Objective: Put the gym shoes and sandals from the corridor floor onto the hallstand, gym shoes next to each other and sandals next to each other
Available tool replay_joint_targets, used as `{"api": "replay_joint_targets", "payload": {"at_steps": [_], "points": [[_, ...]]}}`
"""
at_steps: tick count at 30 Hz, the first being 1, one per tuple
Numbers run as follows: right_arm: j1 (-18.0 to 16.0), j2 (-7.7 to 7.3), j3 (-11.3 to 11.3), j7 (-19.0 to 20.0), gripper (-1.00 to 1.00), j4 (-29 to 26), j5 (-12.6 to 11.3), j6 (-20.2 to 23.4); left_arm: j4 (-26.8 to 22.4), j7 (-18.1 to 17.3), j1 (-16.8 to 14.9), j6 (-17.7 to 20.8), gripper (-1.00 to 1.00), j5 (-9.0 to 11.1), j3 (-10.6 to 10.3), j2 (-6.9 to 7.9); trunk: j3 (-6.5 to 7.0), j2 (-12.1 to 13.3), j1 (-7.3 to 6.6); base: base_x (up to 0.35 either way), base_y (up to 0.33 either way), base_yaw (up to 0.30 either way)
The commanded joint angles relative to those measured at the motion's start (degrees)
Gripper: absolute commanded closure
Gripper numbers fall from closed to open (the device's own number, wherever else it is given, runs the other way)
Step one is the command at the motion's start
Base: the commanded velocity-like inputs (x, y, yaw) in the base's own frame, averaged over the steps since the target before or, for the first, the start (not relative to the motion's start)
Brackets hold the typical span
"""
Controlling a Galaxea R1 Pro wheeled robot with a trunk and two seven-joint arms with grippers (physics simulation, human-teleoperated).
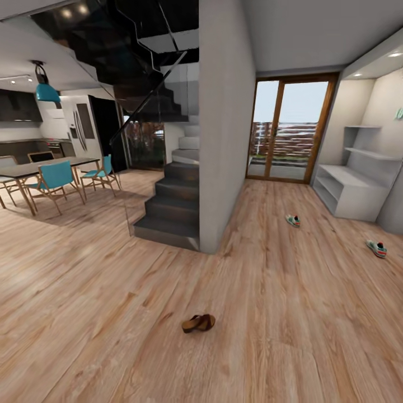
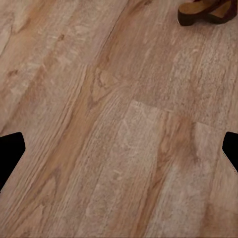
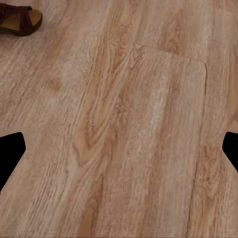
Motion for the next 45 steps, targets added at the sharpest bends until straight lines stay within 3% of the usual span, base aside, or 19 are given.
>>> {"api": "replay_joint_targets", "payload": {"at_steps": [1,29,45], "points": [[0.0,0.01,0.0,0.0,-1.0,0.0,-0.1,-0.2,0.0,0.0,0.0,-0.2,-1.0,0.3,-0.1,0.02,-0.06,0.0,0.03,0.335,0.0,-0.071],[0.0,0.21,0.0,-0.1,-1.0,-0.4,0.0,-0.1,0.1,0.0,0.0,-0.2,-1.0,0.3,-0.1,0.09,-0.06,0.0,0.03,0.333,0.049,-0.097],[0.0,0.21,0.0,-0.1,-1.0,-0.3,0.0,-0.2,-0.4,0.0,0.0,0.0,-1.0,0.4,0.5,0.43,-0.06,0.0,0.03,0.034,0.02,-0.051]]}}
